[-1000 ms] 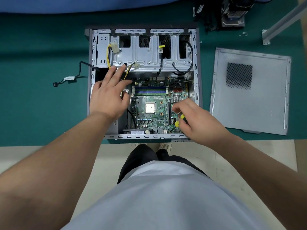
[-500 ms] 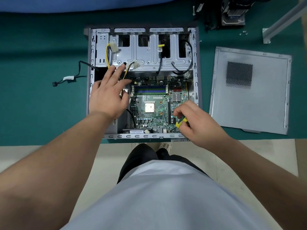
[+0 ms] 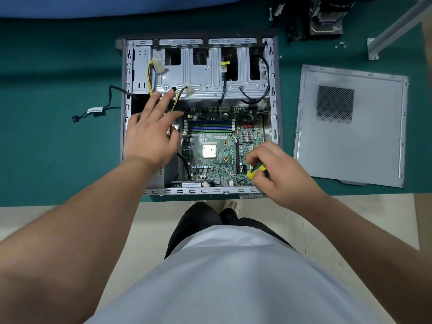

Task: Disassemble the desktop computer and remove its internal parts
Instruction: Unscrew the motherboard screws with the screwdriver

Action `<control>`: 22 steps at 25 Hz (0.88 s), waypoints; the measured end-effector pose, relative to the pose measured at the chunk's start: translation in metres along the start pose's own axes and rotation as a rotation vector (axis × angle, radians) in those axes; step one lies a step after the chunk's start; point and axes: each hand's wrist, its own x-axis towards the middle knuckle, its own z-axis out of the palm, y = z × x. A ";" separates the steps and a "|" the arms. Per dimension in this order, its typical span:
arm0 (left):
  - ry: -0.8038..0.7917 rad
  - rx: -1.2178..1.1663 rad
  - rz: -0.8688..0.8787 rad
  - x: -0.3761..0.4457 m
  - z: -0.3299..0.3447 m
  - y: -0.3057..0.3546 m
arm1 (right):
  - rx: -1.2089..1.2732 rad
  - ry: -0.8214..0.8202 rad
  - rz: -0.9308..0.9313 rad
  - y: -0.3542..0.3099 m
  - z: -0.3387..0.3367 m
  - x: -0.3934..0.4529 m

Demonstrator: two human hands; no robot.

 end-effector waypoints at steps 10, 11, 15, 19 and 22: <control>0.009 -0.034 0.009 0.001 -0.001 -0.001 | 0.026 0.100 0.093 -0.001 -0.016 0.002; 0.008 -0.043 0.011 0.001 -0.002 0.000 | 0.036 0.125 0.116 -0.001 -0.019 0.003; 0.041 -0.073 0.044 -0.006 -0.004 0.004 | 0.092 0.285 0.176 -0.003 -0.030 0.007; 0.149 -0.461 -0.159 -0.010 -0.012 0.017 | 0.214 0.417 0.272 -0.013 -0.040 0.010; 0.074 -0.651 -0.092 -0.017 -0.015 0.039 | 0.292 0.506 0.325 -0.027 -0.043 0.011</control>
